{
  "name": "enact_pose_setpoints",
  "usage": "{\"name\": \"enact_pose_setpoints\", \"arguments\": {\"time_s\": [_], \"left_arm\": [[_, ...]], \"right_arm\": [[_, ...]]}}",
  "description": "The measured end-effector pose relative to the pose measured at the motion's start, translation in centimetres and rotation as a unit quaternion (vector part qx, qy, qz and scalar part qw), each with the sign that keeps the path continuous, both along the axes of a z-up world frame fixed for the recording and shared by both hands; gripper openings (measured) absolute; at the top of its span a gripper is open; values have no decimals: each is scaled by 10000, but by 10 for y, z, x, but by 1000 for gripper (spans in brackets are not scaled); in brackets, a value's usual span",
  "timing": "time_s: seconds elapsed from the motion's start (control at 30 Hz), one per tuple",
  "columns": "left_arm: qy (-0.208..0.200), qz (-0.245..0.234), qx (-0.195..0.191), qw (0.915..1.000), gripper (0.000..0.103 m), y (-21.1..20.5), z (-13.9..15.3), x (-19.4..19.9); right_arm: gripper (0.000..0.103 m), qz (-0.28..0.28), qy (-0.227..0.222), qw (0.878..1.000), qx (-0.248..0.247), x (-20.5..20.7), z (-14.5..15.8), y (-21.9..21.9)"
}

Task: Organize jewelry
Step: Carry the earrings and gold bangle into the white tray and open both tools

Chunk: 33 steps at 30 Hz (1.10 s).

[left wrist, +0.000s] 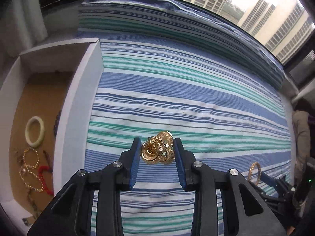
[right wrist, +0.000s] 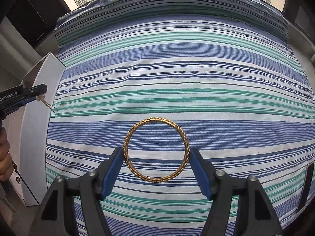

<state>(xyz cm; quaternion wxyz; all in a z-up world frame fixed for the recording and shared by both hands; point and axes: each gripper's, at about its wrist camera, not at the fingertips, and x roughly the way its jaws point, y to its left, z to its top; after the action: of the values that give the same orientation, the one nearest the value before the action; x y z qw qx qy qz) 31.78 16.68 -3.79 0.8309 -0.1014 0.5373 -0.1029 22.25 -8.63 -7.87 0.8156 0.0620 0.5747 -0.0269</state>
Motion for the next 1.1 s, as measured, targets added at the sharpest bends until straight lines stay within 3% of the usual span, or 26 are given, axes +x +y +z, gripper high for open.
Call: {"name": "enact_pose_setpoints", "arguments": {"time_s": [0.23, 0.4, 0.53, 0.7, 0.9, 1.1], "left_arm": [[36, 699, -42, 9975, 32, 61, 57, -70], [63, 1547, -29, 9879, 32, 120, 79, -115], [-12, 2095, 102, 9778, 32, 174, 90, -130], [-135, 2415, 319, 9698, 32, 240, 100, -133], [72, 2398, 382, 9700, 32, 304, 61, -118], [553, 2106, 345, 9754, 32, 332, 0, -103]], "right_arm": [[70, 894, -126, 9959, 8, 4, 36, 37], [70, 1686, -225, 9854, 123, 9, 55, 78], [70, 2211, -233, 9744, 340, 13, 64, 119], [70, 2647, -377, 9617, 602, 16, 86, 184], [70, 3172, -469, 9429, 898, 19, 104, 279], [70, 3756, -112, 9219, 946, 12, 70, 376]]}}
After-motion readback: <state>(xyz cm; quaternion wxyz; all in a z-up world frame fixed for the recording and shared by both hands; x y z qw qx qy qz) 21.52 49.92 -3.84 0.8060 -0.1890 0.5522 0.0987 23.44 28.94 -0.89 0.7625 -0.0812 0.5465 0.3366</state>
